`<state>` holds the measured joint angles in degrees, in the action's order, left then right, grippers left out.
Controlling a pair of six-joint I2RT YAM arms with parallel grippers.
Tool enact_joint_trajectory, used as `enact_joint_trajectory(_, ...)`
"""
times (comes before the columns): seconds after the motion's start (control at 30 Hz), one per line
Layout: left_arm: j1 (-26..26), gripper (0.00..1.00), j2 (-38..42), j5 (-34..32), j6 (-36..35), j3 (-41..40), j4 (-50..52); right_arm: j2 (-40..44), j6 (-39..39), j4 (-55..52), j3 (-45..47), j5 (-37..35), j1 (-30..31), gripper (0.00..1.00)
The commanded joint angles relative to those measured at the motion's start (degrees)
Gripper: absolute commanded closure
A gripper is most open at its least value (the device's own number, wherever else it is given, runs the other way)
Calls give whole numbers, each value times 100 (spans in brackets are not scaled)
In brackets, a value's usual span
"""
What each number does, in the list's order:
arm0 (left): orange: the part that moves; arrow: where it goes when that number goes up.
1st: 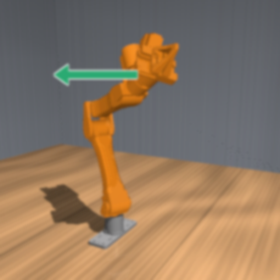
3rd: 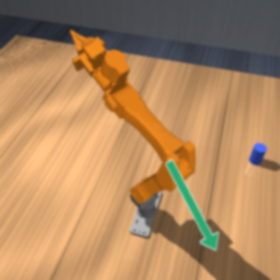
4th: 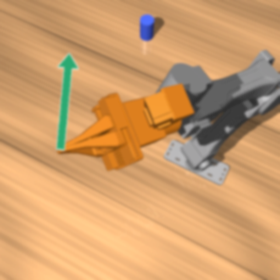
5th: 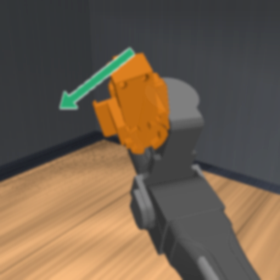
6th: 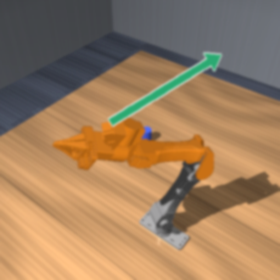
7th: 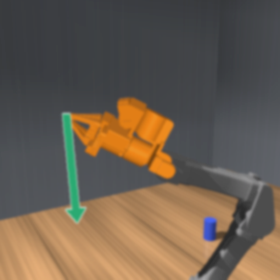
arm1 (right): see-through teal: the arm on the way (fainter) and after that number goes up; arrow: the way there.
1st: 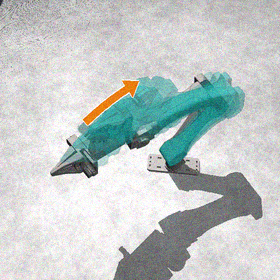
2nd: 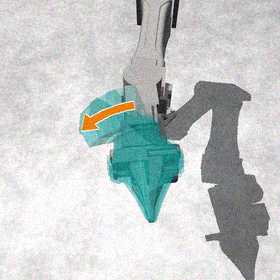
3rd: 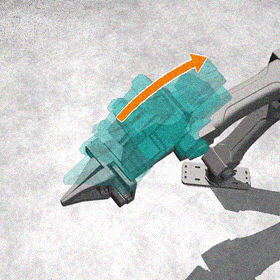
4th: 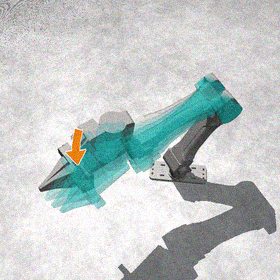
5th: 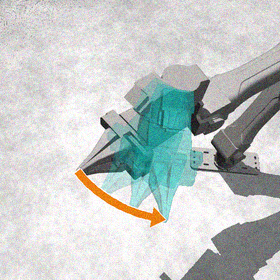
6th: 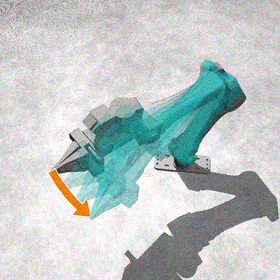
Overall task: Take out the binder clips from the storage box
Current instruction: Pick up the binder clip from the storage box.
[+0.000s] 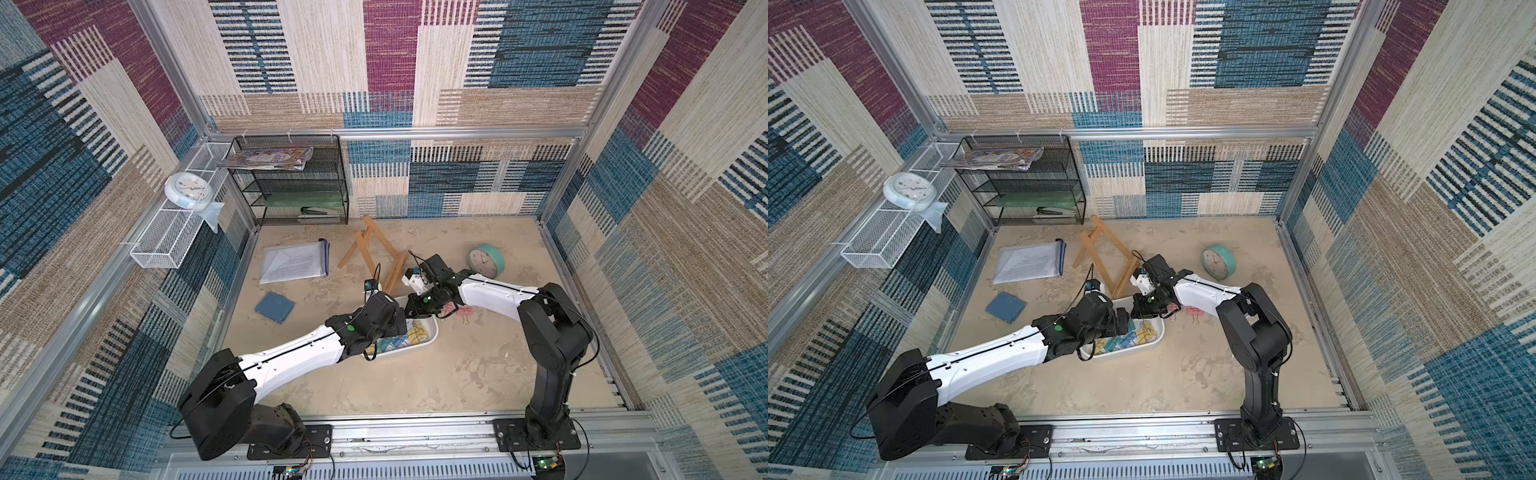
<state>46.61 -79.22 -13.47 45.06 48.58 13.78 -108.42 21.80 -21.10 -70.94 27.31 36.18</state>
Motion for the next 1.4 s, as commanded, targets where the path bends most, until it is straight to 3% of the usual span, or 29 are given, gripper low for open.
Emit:
enact_joint_trajectory(0.0,-3,2,-14,7,25,47,-27,-55,-76,-117,-60,47,7,93)
enact_joint_trajectory(0.23,-14,2,21,-15,16,47,-3,63,21,-4,-39,4,4,98)
enact_joint_trajectory(0.87,-13,1,396,3,-49,12,-292,1025,584,634,223,-408,3,100)
enact_joint_trajectory(1.1,-13,2,643,290,-180,-119,-897,2037,1096,1141,807,-1459,-34,100)
enact_joint_trajectory(1.37,4,1,367,961,-368,123,-1398,3688,2513,1694,2196,-3159,-548,100)
